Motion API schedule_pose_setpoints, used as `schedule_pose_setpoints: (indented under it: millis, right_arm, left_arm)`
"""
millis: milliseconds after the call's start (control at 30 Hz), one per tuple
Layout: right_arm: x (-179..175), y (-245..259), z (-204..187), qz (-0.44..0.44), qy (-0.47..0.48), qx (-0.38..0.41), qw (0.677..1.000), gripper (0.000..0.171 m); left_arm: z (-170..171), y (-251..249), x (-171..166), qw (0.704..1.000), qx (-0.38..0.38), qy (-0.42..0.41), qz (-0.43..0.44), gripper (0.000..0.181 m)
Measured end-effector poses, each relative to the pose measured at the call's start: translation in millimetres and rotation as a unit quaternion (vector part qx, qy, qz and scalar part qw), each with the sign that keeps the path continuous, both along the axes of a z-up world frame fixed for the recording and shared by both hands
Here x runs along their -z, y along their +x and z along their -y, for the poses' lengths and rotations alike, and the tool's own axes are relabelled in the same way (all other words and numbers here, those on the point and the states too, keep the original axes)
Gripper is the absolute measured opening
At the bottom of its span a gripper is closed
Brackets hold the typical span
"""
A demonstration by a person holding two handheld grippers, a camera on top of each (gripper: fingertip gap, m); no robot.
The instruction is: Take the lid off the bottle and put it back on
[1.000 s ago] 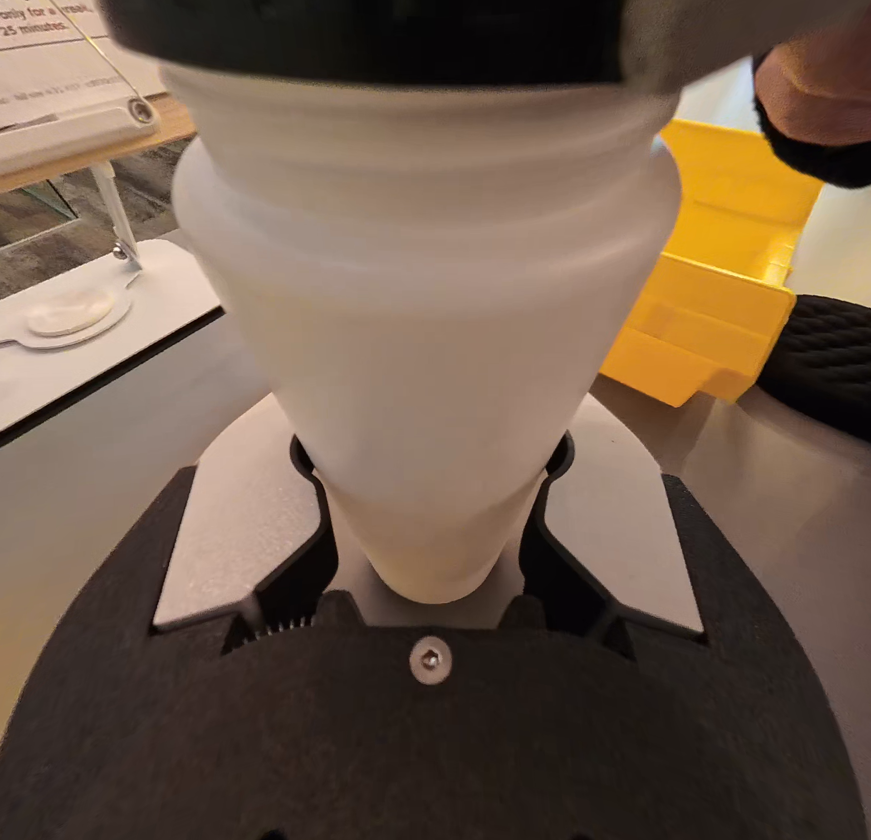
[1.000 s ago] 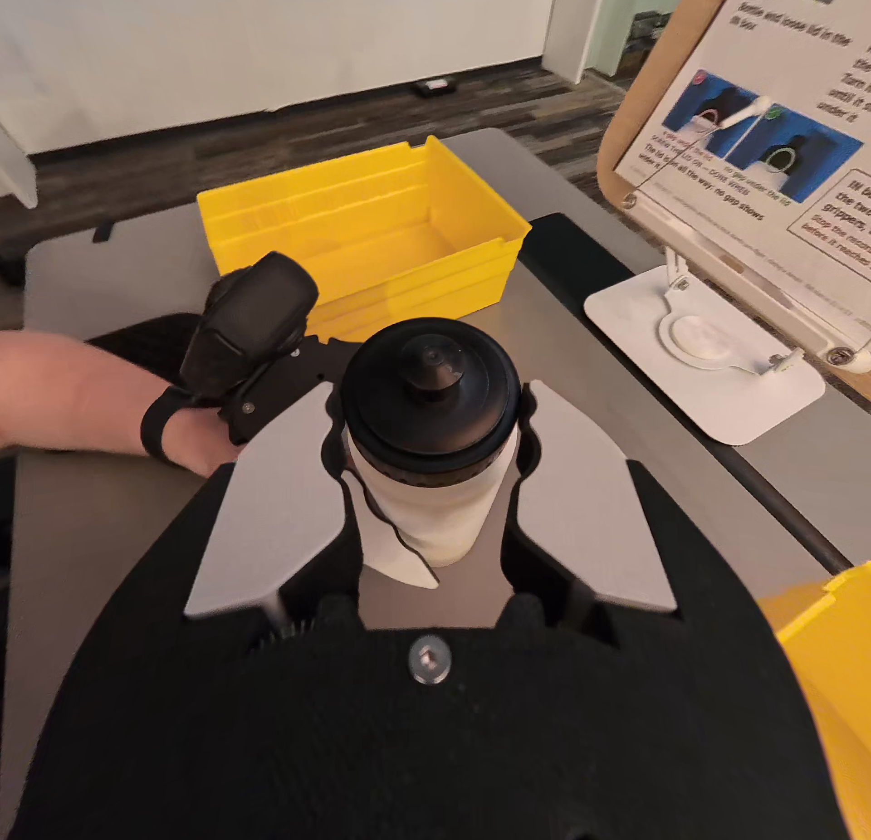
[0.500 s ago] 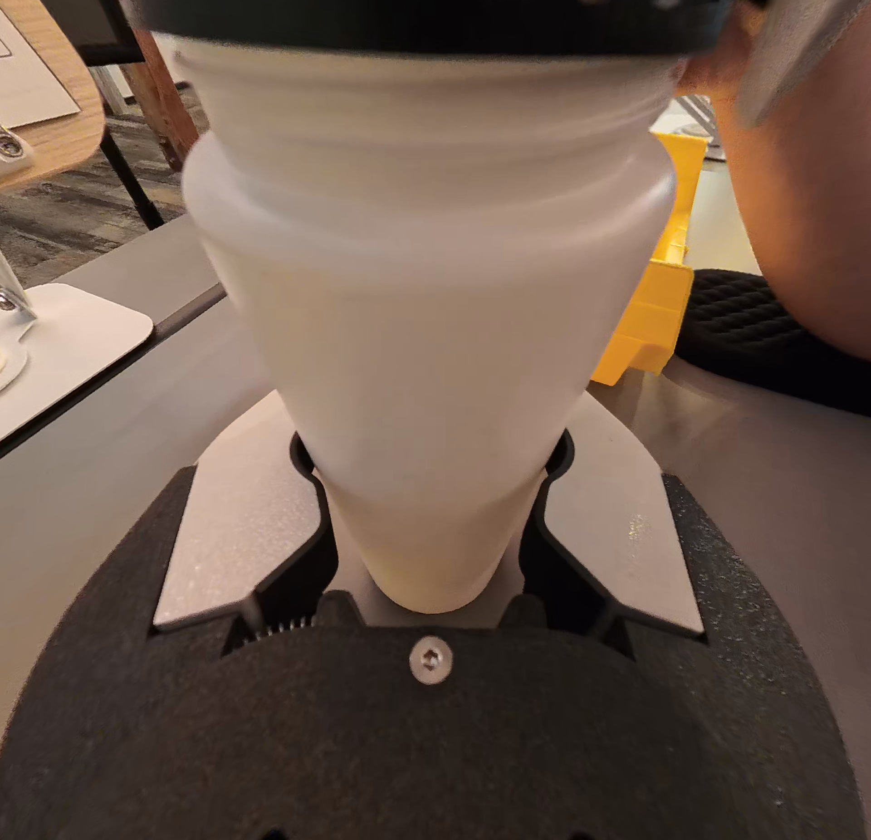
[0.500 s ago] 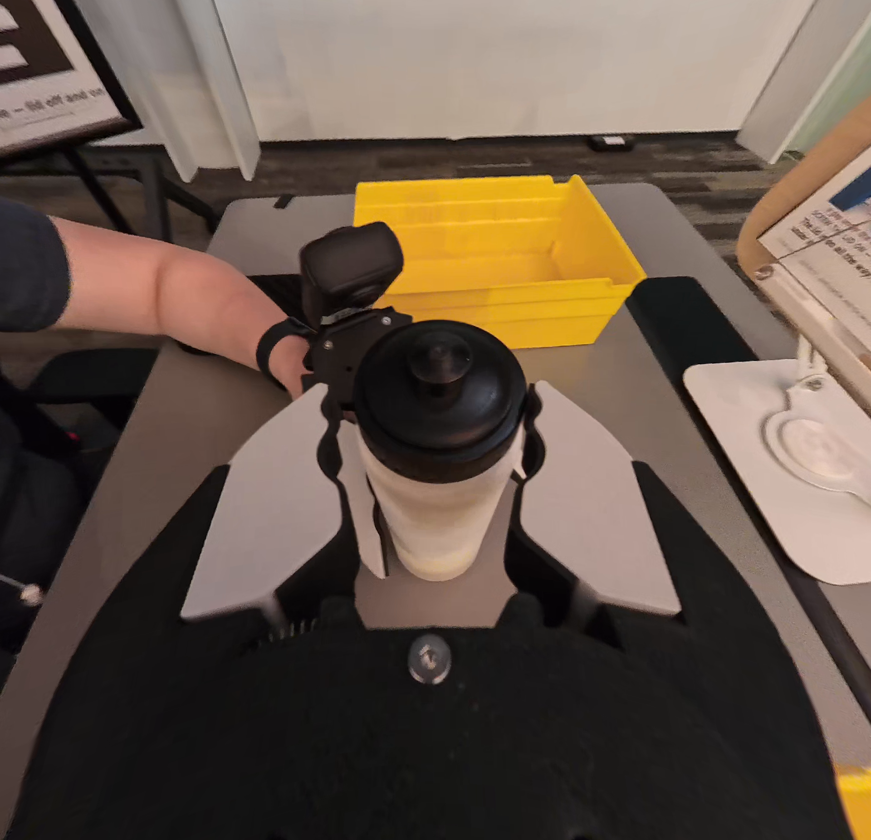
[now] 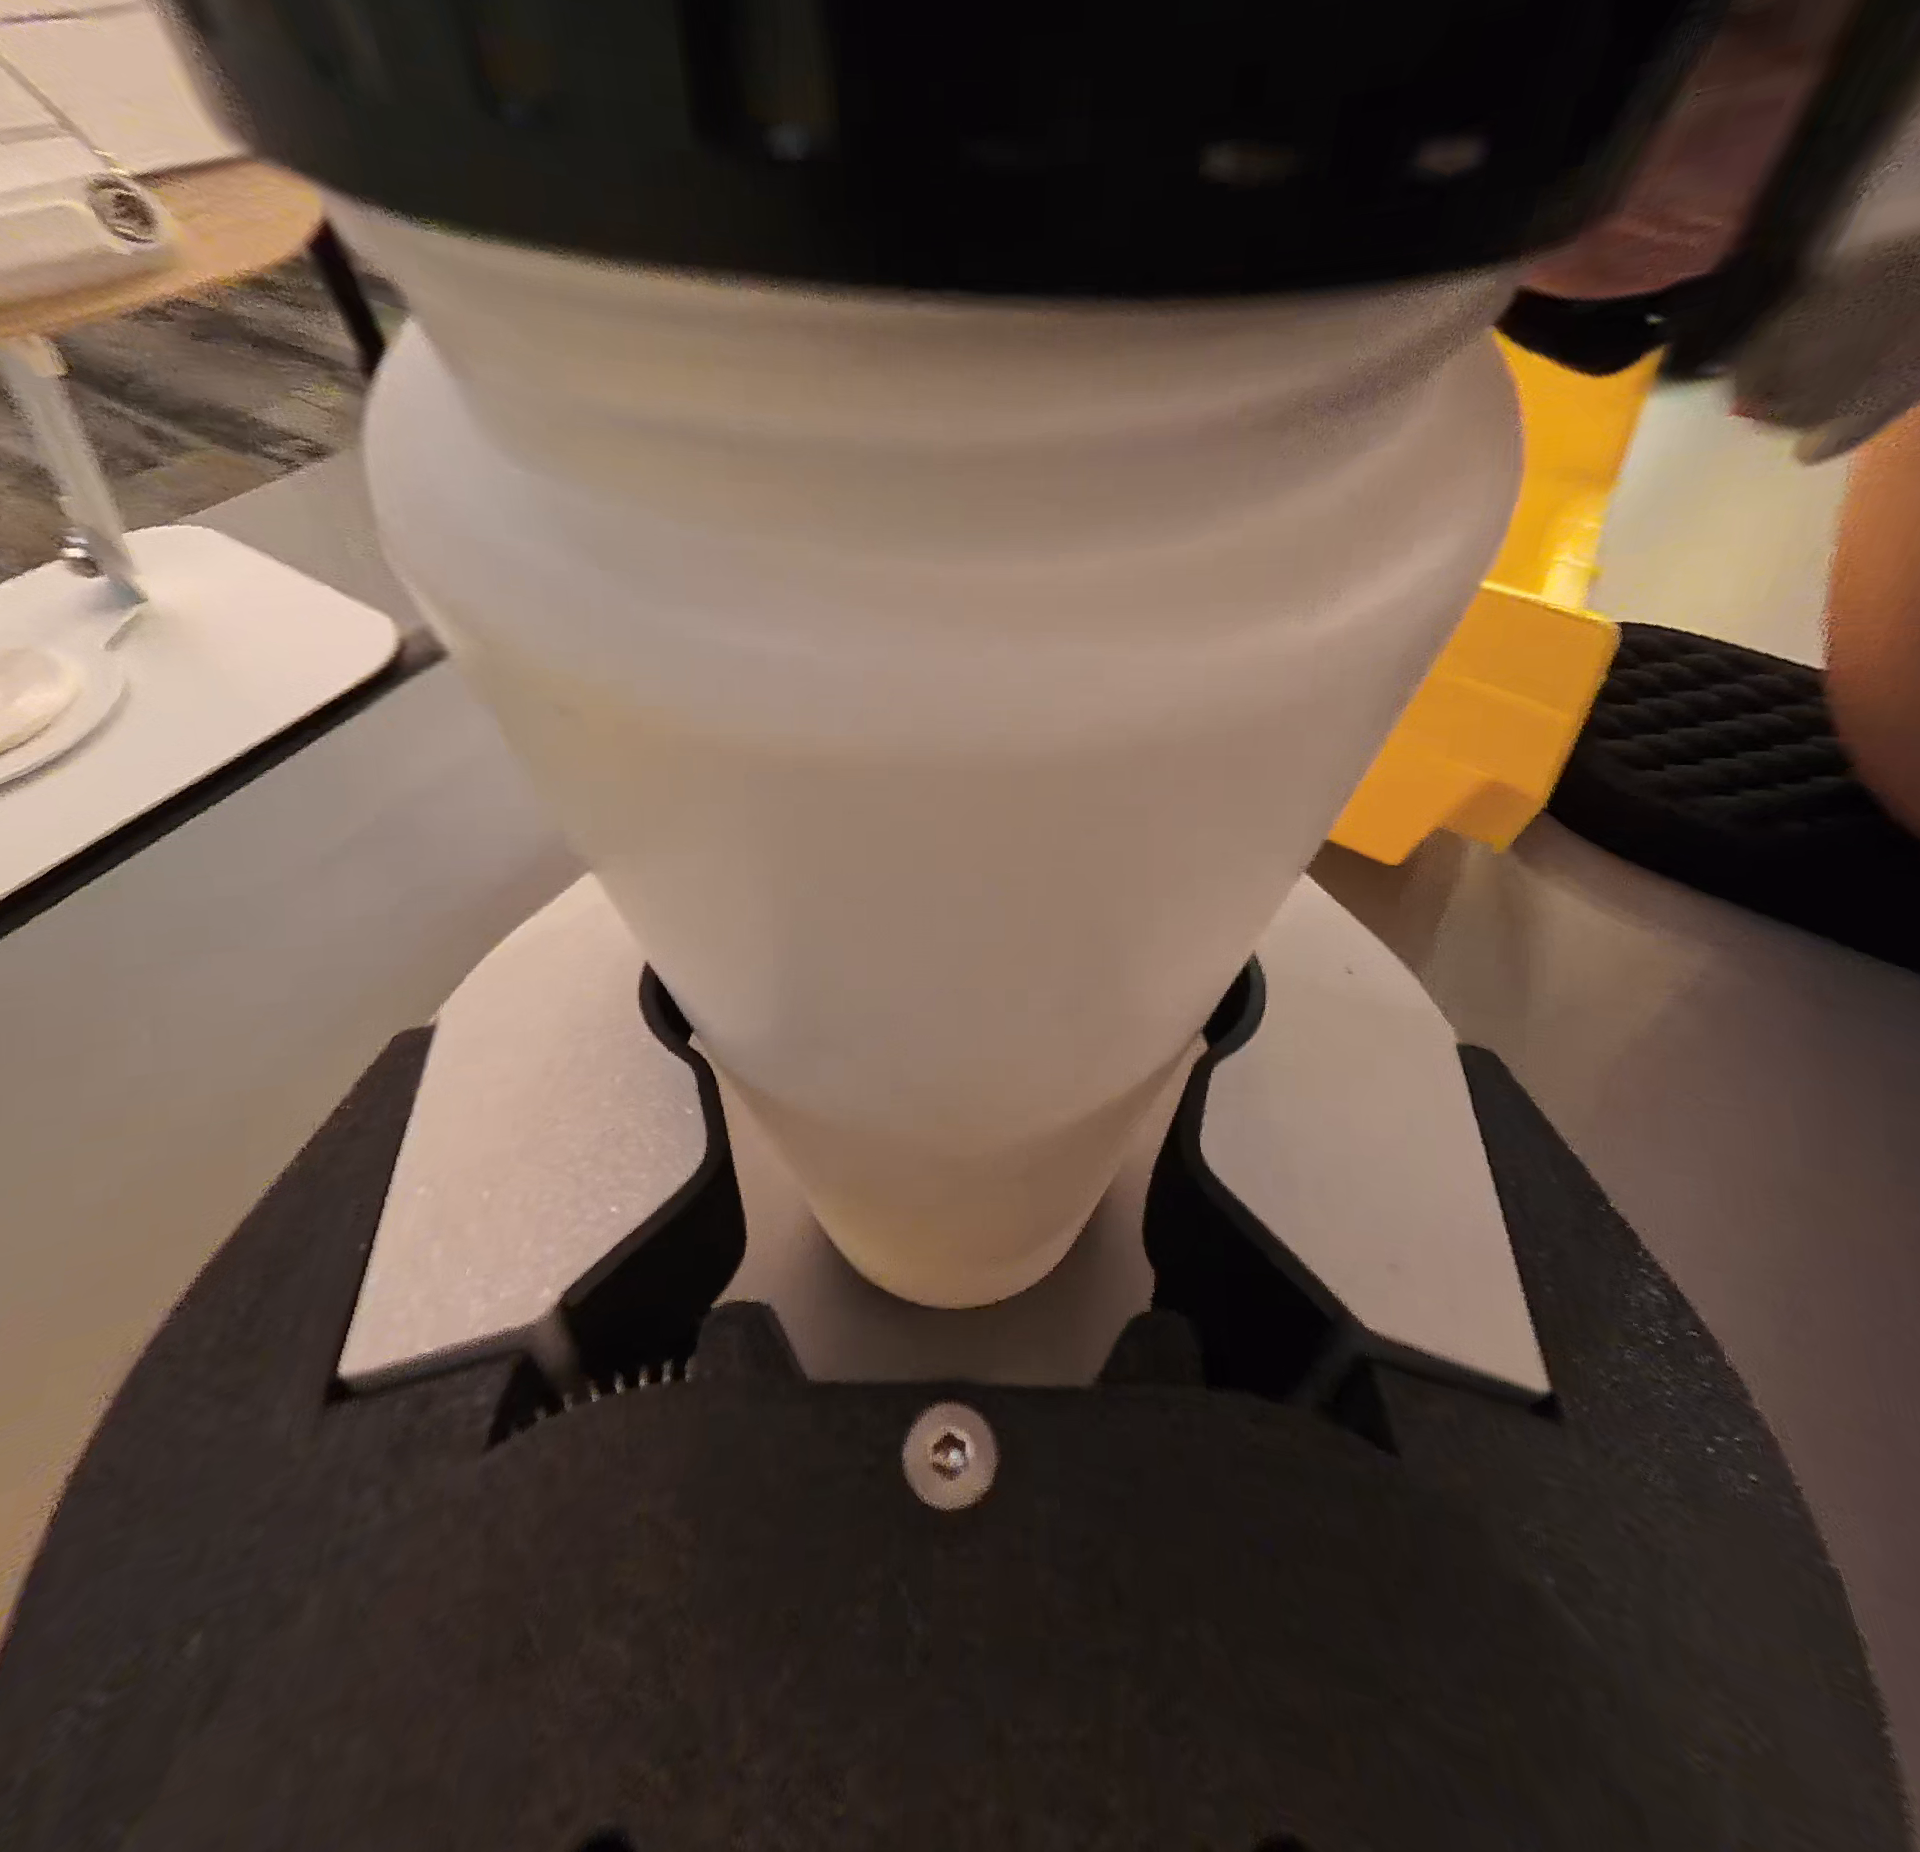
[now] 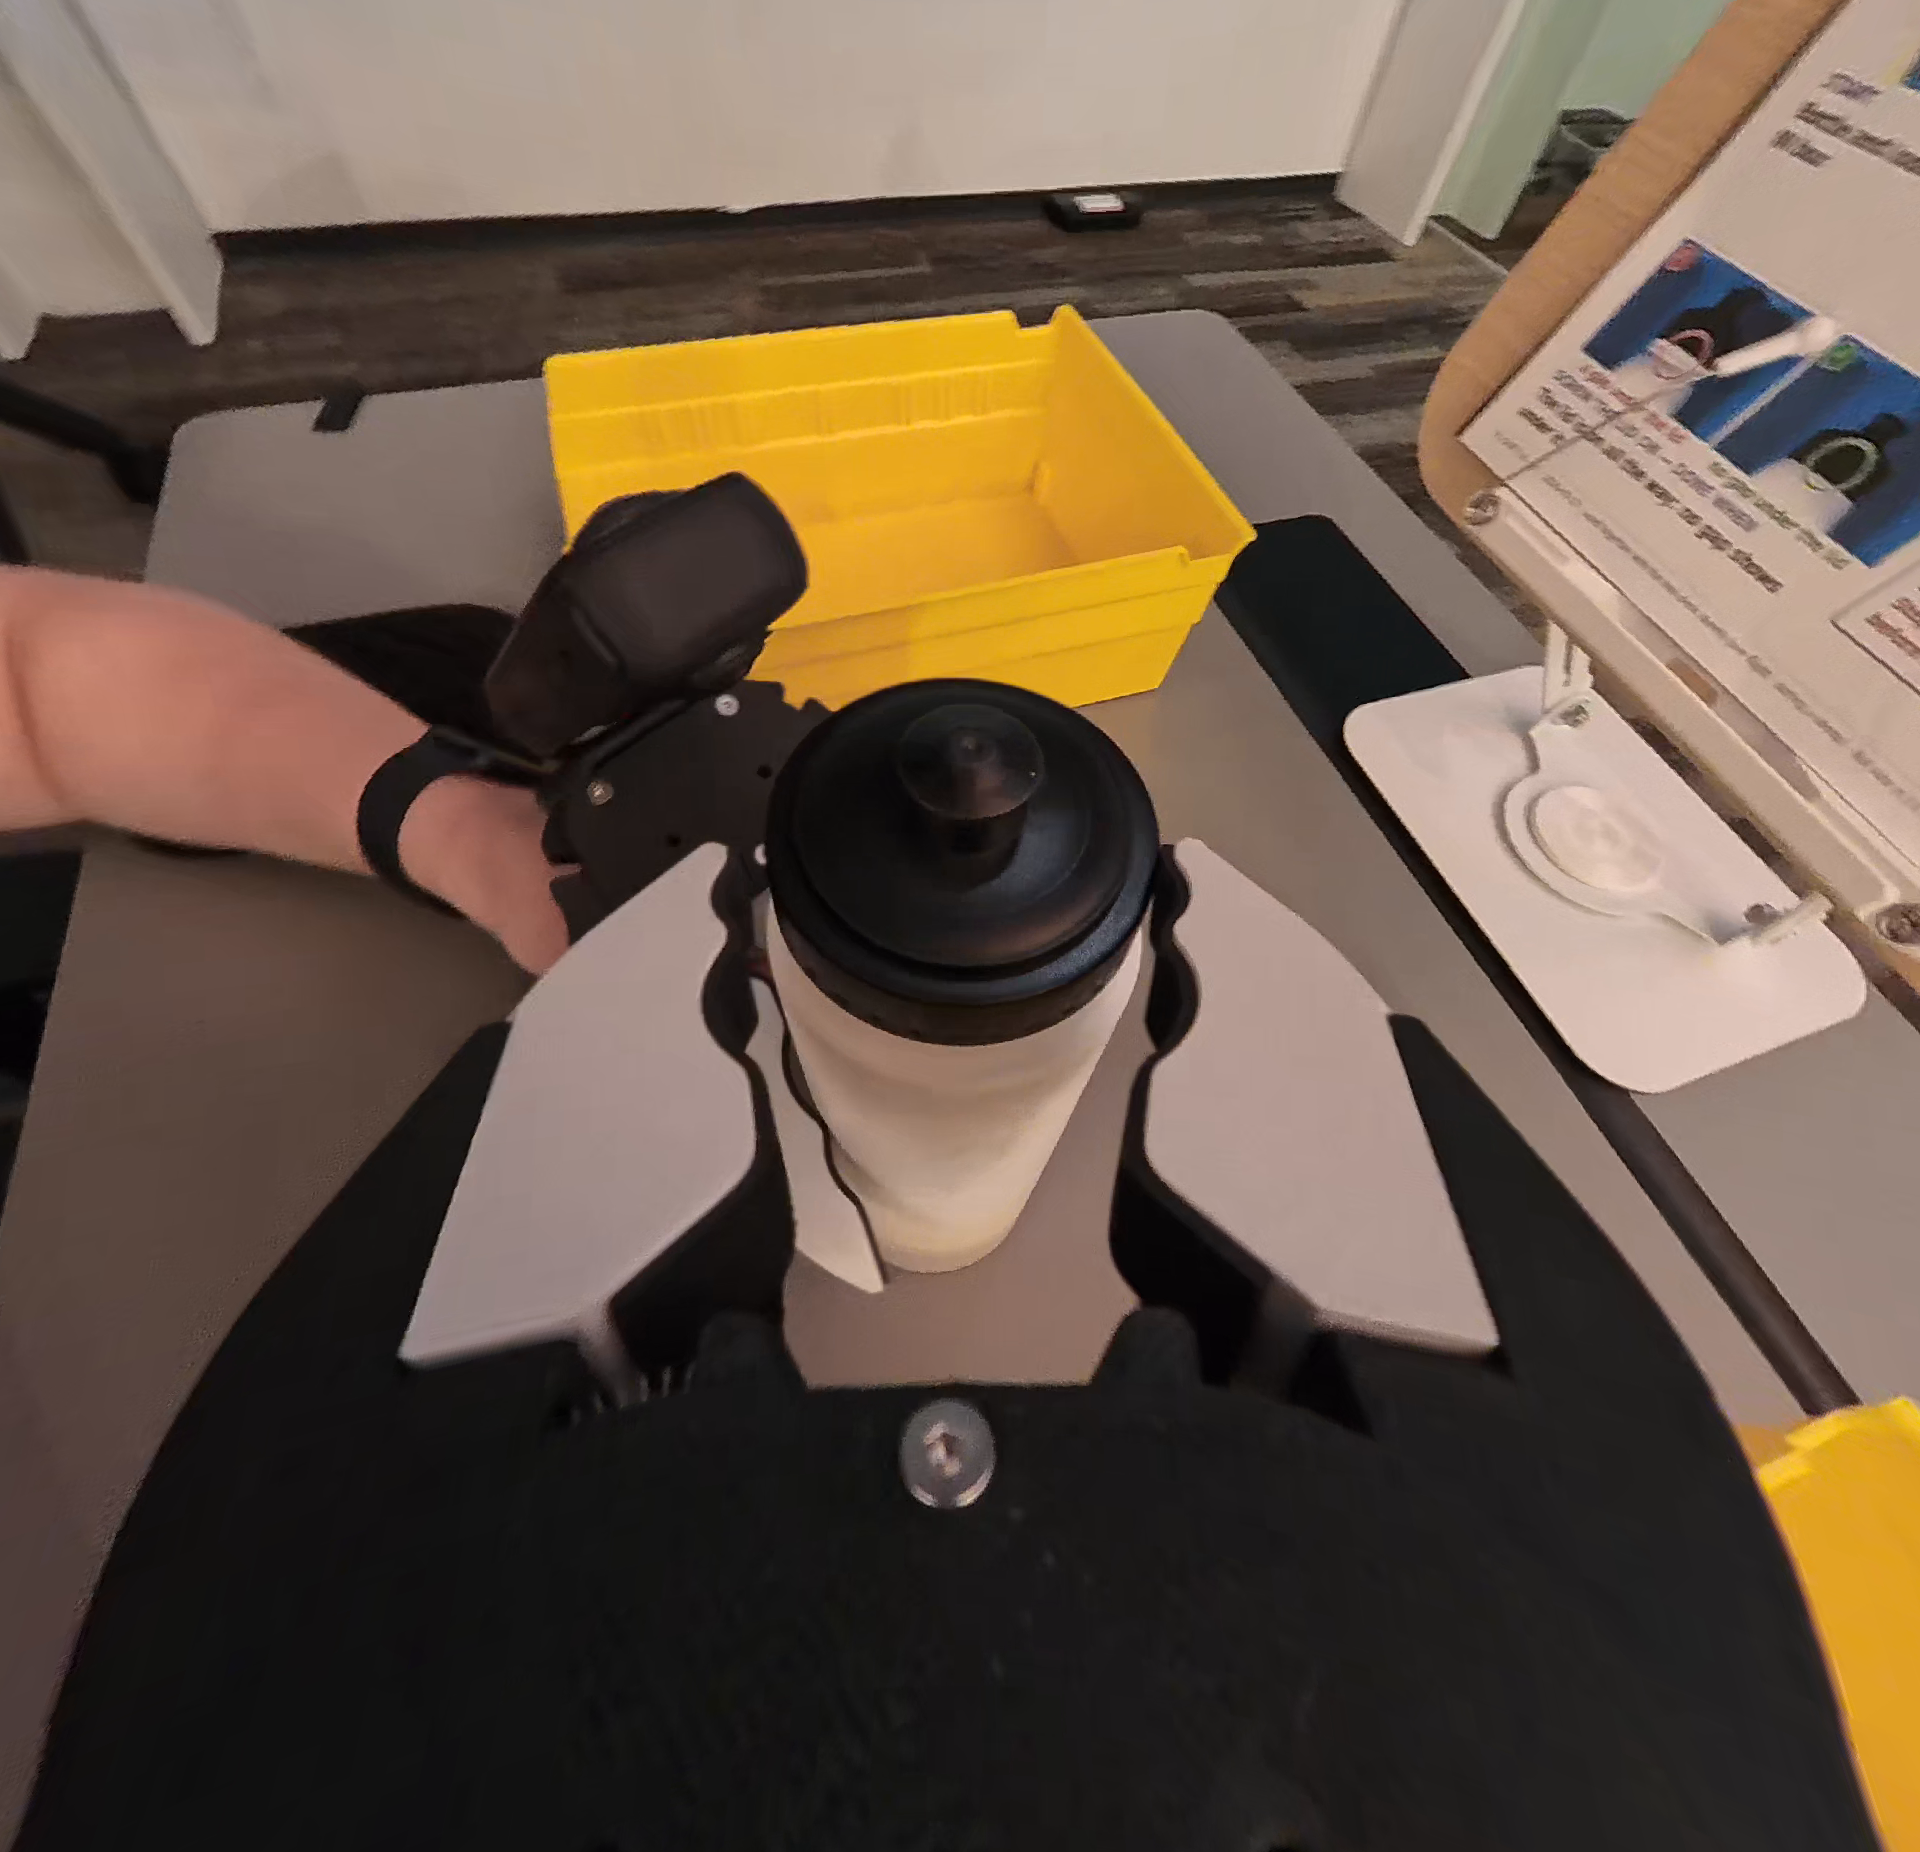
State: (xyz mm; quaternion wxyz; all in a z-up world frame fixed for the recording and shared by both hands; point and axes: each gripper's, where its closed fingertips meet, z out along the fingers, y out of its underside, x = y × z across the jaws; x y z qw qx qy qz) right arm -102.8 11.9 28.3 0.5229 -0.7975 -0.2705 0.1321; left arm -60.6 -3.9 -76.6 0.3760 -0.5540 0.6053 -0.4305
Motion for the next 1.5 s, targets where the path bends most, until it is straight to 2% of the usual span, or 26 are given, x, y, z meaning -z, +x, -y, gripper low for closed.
schedule_pose_setpoints:
  millis: [67,167,200,333,500,767,867,933,1000,1100,1267,1500]
  right_arm:
    - [-4,0,3,-0.021,0.006,-0.033,0.999,0.081]
    - [-9,-4,8,-0.070,0.009,-0.081,0.994,0.080]
    - [-9,-6,9,-0.080,0.008,-0.092,0.993,0.075]
    - [-8,-7,12,-0.067,0.005,-0.099,0.993,0.074]
    - [-8,-5,3,-0.071,-0.001,-0.038,0.997,0.073]
    - [-10,-1,-13,-0.087,0.034,0.106,0.990,0.073]
    - [-9,0,-13,-0.089,0.028,0.082,0.992,0.073]
    - [-14,1,-10,-0.123,0.019,0.039,0.991,0.074]
    - [-20,13,-9,-0.158,0.015,0.030,0.987,0.075]
    - [-21,21,-9,-0.184,0.007,0.034,0.982,0.075]
    - [-8,16,-17,-0.169,-0.009,0.048,0.984,0.086]
    - [-6,14,-24,-0.166,0.019,0.073,0.983,0.085]
  left_arm:
    - [8,1,0,1.000,0.024,-0.001,0.002,0.098]
    - [16,1,1,0.999,0.042,0.016,0.000,0.098]
    - [18,1,1,0.999,0.046,0.020,0.000,0.098]
    - [21,1,2,0.998,0.049,0.025,-0.007,0.098]
    - [14,0,3,0.999,0.010,0.016,-0.025,0.097]
    - [-4,-3,4,0.997,-0.053,0.021,-0.044,0.097]
    - [-4,-2,4,0.998,-0.031,0.015,-0.043,0.097]
    - [-3,-3,3,0.999,-0.017,0.000,-0.051,0.097]
    - [-3,-4,3,0.998,-0.014,-0.023,-0.059,0.097]
    - [-5,-7,2,0.995,-0.011,-0.054,-0.079,0.097]
    - [-6,-11,3,0.990,-0.011,-0.099,-0.103,0.097]
    - [-5,-12,4,0.991,-0.029,-0.055,-0.116,0.097]
